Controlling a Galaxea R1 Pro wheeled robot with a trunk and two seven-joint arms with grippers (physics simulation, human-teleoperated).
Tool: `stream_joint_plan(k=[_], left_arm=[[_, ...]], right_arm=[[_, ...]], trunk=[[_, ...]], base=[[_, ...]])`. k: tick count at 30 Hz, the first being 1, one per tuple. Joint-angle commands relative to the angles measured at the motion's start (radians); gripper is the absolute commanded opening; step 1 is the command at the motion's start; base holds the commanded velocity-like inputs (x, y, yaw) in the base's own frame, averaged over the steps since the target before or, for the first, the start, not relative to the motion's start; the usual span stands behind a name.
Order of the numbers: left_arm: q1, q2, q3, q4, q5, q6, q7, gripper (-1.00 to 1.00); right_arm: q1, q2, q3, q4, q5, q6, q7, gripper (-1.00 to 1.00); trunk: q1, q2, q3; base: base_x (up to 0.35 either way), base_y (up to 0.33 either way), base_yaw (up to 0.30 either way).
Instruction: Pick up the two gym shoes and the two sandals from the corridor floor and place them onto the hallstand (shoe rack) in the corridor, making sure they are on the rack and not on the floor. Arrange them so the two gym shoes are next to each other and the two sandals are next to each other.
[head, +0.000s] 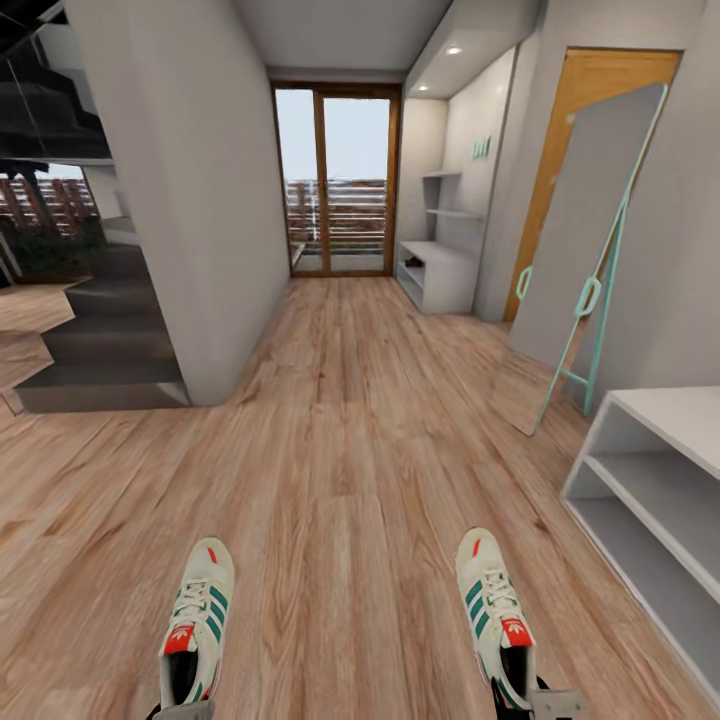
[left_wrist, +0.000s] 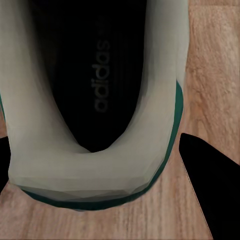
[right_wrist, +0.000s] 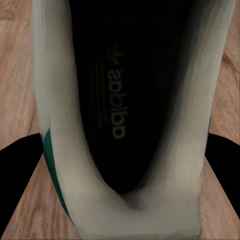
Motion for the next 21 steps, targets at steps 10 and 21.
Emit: stream_joint_plan(k=[10, 21], left_arm=[[-0.001, 0.0, 0.004, 0.001, -0.004, -0.003, -0.002, -1.0], [-0.001, 0.0, 0.004, 0.001, -0.003, -0.003, -0.002, -1.0]], right_arm=[[-0.001, 0.001, -0.007, 0.004, 0.01, -0.004, -0.001, -1.0], [-0.001, 0.001, -0.007, 0.004, 0.01, -0.004, -0.001, -1.0]], trunk=[[0.0, 0.0, -0.001], [0.0, 0.0, -0.001]], base=[[0.338, 0.0, 0.0], [0.338, 0.0, 0.0]])
